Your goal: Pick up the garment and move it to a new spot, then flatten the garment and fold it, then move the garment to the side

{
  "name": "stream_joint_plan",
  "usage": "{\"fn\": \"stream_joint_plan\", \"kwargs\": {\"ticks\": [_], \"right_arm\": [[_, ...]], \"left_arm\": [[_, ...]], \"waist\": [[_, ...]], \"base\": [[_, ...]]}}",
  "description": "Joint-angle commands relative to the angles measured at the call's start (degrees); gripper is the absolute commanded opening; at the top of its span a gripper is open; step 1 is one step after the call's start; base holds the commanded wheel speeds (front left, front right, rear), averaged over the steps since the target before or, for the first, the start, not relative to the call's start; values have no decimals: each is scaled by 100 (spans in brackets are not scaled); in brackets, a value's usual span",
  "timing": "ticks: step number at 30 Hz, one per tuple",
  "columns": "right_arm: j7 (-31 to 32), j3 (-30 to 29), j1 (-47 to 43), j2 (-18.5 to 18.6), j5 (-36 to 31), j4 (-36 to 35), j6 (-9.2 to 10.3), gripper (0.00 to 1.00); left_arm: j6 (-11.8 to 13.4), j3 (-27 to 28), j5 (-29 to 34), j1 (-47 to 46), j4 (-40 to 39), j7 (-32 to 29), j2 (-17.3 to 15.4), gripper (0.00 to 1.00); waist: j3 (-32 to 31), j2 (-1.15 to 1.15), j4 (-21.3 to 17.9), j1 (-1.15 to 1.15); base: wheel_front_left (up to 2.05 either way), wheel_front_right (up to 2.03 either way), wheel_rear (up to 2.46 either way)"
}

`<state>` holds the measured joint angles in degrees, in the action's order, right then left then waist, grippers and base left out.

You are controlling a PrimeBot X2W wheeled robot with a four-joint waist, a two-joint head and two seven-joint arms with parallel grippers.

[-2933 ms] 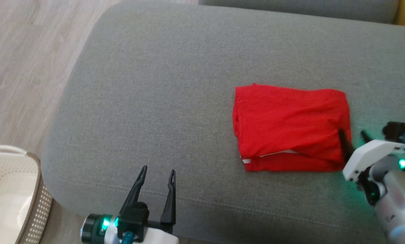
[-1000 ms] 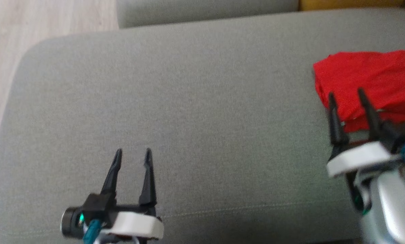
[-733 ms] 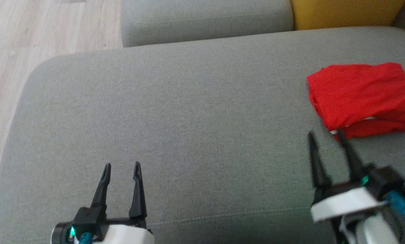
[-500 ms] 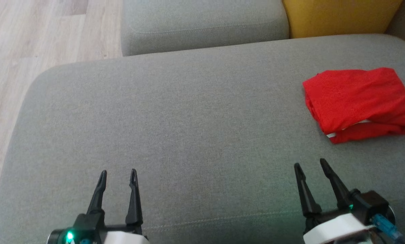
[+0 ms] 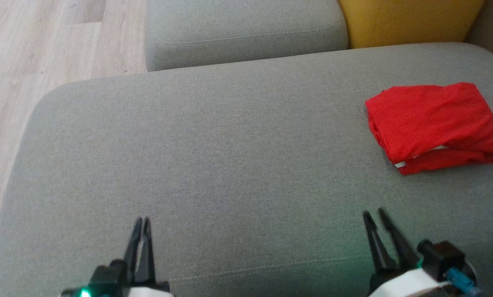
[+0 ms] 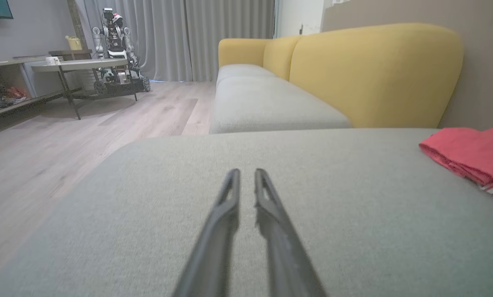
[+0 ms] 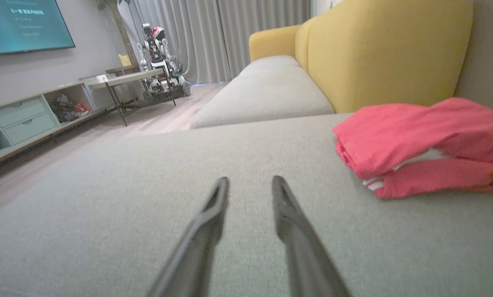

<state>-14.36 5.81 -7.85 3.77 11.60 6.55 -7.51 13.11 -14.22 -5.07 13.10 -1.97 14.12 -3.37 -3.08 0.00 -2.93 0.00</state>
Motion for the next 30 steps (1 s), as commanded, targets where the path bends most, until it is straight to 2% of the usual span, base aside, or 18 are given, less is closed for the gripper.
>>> {"fn": "stream_joint_plan", "kwargs": {"ticks": [1,30], "right_arm": [[6,11,-37,0,31,128,0,0],[361,-128,284,85,1959,263,0,0]], "left_arm": [[2,-2,-31,39,104,-1,0,0],[-466,325,-2110,-406,458,-352,-96,0]], "waist": [[4,0,0,0],[74,0,66,0]], "base": [[0,0,0],[0,0,0]]}}
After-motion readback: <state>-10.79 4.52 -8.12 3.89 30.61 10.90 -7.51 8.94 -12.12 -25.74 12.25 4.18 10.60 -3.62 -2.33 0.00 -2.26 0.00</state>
